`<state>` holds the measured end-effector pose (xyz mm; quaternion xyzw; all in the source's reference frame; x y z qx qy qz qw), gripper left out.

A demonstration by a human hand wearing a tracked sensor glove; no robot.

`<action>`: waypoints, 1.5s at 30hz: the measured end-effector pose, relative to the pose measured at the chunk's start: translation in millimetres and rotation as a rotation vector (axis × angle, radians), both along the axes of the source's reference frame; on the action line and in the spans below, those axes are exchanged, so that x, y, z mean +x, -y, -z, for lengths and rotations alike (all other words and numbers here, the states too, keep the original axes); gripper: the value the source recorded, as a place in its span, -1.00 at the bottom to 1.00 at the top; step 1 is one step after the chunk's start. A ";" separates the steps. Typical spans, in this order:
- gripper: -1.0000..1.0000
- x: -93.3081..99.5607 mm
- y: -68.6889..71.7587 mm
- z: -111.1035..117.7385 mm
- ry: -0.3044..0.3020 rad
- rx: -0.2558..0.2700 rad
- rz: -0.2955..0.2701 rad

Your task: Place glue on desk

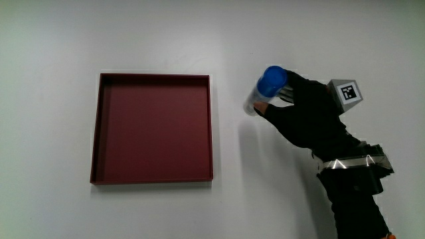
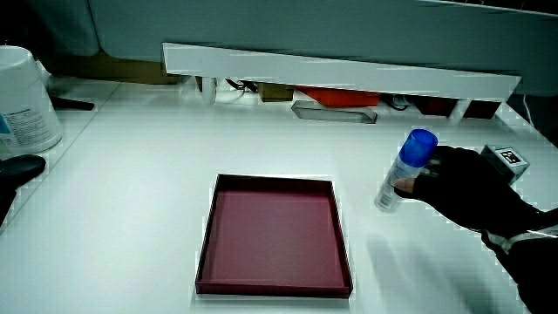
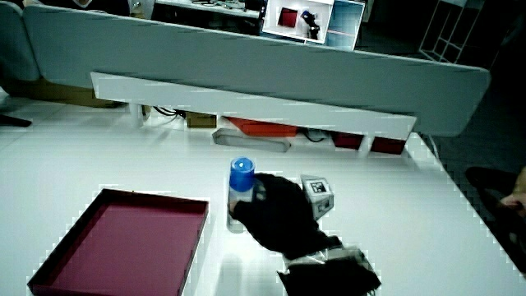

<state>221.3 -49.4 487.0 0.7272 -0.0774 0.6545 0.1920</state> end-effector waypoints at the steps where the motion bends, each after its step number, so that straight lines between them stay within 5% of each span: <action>1: 0.00 4.9 -0.1 -6.1 -0.011 0.003 -0.004; 14: 0.00 24.3 -11.4 -52.9 -0.069 -0.096 -0.055; 23: 0.00 27.4 -15.1 -63.0 -0.042 -0.117 -0.066; 32: -0.41 27.0 -18.3 -67.7 -0.013 -0.169 -0.054; 37: -0.64 39.2 -33.6 -83.1 -0.085 -0.216 -0.083; 39: -0.73 38.5 -42.9 -78.1 -0.113 -0.180 -0.075; 41: -0.82 34.1 -53.1 -64.7 -0.125 -0.186 -0.068; 44: -0.95 38.7 -69.4 -57.8 -0.231 -0.215 -0.076; 45: -1.00 37.2 -74.0 -51.0 -0.227 -0.189 -0.072</action>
